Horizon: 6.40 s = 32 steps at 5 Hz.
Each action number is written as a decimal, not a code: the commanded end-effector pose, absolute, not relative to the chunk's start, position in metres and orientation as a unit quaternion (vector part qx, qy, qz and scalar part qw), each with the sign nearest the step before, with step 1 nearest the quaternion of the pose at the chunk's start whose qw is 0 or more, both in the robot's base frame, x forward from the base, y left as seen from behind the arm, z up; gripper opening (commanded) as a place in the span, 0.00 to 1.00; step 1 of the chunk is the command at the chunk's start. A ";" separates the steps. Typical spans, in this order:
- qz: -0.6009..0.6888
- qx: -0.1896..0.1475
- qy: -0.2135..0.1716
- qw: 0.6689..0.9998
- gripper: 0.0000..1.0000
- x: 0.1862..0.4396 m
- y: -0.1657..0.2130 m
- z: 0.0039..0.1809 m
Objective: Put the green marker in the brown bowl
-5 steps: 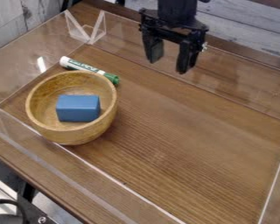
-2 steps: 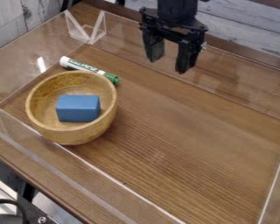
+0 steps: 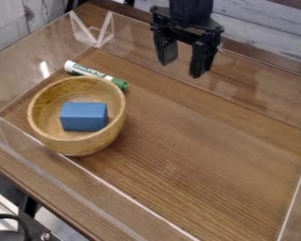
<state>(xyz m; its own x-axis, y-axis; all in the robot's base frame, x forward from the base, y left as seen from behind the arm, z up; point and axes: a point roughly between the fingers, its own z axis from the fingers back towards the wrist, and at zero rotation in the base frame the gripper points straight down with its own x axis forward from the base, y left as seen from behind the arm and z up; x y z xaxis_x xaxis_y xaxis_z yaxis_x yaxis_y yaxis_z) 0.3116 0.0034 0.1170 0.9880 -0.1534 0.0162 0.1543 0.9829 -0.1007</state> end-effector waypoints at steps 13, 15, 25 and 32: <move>-0.108 -0.040 -0.037 0.993 1.00 0.322 0.006 0.138; -0.110 -0.040 -0.029 0.993 1.00 0.324 0.007 0.137; -0.109 -0.051 0.007 0.993 1.00 0.316 0.007 0.136; -0.122 -0.050 0.027 0.991 1.00 0.322 0.031 0.106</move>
<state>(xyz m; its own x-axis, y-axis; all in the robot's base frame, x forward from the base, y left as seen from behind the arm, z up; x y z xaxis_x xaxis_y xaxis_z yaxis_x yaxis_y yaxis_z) 0.3141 0.0274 0.0891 0.9637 -0.2486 -0.0978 0.2351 0.9631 -0.1311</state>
